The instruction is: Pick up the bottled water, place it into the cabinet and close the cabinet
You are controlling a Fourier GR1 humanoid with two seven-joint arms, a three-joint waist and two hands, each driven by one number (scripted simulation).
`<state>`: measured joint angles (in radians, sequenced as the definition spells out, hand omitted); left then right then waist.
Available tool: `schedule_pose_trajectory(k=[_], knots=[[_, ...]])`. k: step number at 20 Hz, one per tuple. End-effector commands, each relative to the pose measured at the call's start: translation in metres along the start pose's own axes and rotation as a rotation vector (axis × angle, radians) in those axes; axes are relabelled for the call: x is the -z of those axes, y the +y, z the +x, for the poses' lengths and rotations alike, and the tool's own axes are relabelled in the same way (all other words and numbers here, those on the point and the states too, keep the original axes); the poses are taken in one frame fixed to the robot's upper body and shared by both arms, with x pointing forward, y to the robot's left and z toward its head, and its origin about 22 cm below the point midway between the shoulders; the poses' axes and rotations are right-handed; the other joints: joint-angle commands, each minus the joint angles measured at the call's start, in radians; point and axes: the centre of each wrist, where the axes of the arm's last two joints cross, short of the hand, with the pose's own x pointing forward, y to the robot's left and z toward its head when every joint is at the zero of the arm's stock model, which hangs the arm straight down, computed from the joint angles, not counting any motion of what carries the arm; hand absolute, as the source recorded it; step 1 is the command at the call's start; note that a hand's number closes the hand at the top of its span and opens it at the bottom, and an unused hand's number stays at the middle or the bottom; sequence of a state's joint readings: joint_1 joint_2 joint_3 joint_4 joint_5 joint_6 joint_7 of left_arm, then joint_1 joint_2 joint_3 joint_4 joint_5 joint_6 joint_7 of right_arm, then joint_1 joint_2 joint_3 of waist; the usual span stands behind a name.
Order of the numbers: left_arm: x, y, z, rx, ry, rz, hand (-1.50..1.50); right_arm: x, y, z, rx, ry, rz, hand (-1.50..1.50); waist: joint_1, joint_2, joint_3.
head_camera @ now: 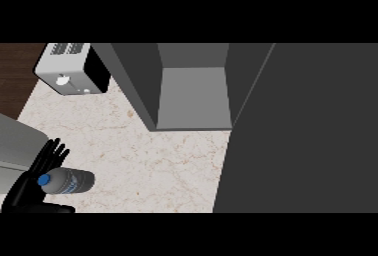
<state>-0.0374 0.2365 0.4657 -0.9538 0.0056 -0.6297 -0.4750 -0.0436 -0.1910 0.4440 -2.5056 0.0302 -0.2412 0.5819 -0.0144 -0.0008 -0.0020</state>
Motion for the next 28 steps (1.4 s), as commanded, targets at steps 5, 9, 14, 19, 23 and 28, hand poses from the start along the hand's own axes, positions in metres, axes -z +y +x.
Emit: schedule_pose_trajectory(k=[5, 9, 14, 19, 23, 28], knots=[[-0.003, 0.006, -0.029, -0.034, -0.014, -0.031, -1.5, -0.021, 0.004, 0.031, 0.006, -0.067, -0.021, -1.5, -0.002, 0.0, -0.002], [-0.002, 0.012, -0.031, -0.073, -0.033, -0.008, -1.5, -0.028, 0.002, 0.033, 0.008, -0.077, -0.017, -1.5, -0.007, -0.001, -0.002], [-0.005, -0.002, -0.048, -0.115, -0.038, -0.014, -1.5, -0.023, -0.005, 0.023, -0.02, -0.069, -0.021, -1.5, -0.002, 0.001, 0.0], [-0.002, 0.001, -0.048, -0.16, -0.037, -0.022, -1.5, -0.024, -0.006, 0.028, -0.003, -0.08, -0.058, -1.5, -0.003, 0.0, -0.001], [0.016, -0.013, -0.053, -0.206, -0.013, -0.023, -1.5, -0.03, -0.006, 0.026, -0.02, -0.059, -0.058, -1.5, -0.01, 0.0, 0.0], [0.02, -0.011, -0.049, -0.26, -0.013, -0.108, 1.5, -0.03, -0.006, 0.027, -0.002, -0.07, -0.062, -1.5, -0.008, -0.002, -0.001]])
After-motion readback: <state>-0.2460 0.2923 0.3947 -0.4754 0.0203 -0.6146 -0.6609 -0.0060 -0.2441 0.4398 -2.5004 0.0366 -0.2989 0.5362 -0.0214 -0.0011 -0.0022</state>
